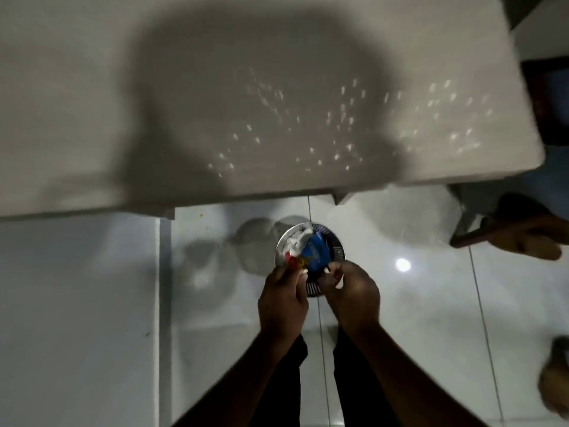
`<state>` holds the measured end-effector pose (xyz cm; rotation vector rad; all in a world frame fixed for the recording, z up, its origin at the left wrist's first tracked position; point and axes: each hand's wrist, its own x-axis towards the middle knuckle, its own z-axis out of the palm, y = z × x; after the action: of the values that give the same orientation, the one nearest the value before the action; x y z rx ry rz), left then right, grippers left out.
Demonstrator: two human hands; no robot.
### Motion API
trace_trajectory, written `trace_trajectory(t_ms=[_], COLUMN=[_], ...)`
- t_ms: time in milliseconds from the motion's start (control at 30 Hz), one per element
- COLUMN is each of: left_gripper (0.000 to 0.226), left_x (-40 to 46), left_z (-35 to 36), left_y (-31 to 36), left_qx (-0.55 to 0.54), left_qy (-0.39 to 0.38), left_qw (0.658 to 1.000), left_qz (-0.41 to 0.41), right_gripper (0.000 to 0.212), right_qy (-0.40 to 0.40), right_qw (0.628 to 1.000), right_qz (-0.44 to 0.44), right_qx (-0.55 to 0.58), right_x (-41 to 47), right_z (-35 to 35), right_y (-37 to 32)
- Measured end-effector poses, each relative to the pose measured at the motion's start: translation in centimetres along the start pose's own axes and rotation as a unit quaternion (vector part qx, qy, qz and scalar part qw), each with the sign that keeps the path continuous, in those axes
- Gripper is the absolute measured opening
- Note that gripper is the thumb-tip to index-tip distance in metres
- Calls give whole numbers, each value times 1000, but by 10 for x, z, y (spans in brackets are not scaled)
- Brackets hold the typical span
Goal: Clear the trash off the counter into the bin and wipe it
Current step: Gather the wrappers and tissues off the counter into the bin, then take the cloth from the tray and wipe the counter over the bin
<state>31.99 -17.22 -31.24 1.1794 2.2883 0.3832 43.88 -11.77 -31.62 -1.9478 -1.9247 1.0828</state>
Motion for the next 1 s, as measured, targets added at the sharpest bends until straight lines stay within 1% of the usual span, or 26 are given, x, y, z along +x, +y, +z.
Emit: trace_trajectory(t_ms=[100,200,267,333,400,433,500,533,600,700,767,800,867,933,1000], left_gripper=[24,25,24,26,31,34,35,34,32,34,37,39,47,57,65], left_x=[38,64,75,77,70,60,36,21,-4,-14,0,11,41,78,116], left_z=[50,83,86,70,33,10,-49,-84,-153,-252,-294,-311,-335,-345,-347], left_y=[-22,-31,-31,-23,-4,9,41,58,86,135,175,200,253,299,336], left_qx=[28,47,65,67,61,35,-65,-126,-222,-271,-248,-229,-167,-66,24], left_qy=[-35,-96,-127,-124,-91,-69,-25,2,61,125,150,158,150,136,134], left_qw=[999,993,988,988,994,997,994,986,959,925,919,921,937,950,949], left_qz=[-5,-41,-64,-57,-9,22,81,108,165,235,267,271,266,275,286], right_gripper=[12,11,18,20,19,20,17,13,10,8,10,12,18,27,37], right_qy=[4,-27,-33,-13,18,27,59,79,127,210,250,267,283,274,249], right_qw=[999,998,997,998,1000,999,993,988,974,948,932,926,921,929,943], right_qz=[33,65,74,67,10,-20,-83,-115,-166,-201,-217,-226,-241,-235,-215], right_qx=[16,-3,-19,-3,20,36,62,70,84,133,149,142,115,83,51], right_x=[31,60,71,72,62,52,26,10,-24,-56,-52,-42,-8,36,85], right_z=[37,64,69,59,34,17,-31,-60,-116,-201,-241,-260,-297,-331,-365], right_y=[26,42,44,37,17,4,-28,-46,-80,-142,-185,-208,-253,-289,-306])
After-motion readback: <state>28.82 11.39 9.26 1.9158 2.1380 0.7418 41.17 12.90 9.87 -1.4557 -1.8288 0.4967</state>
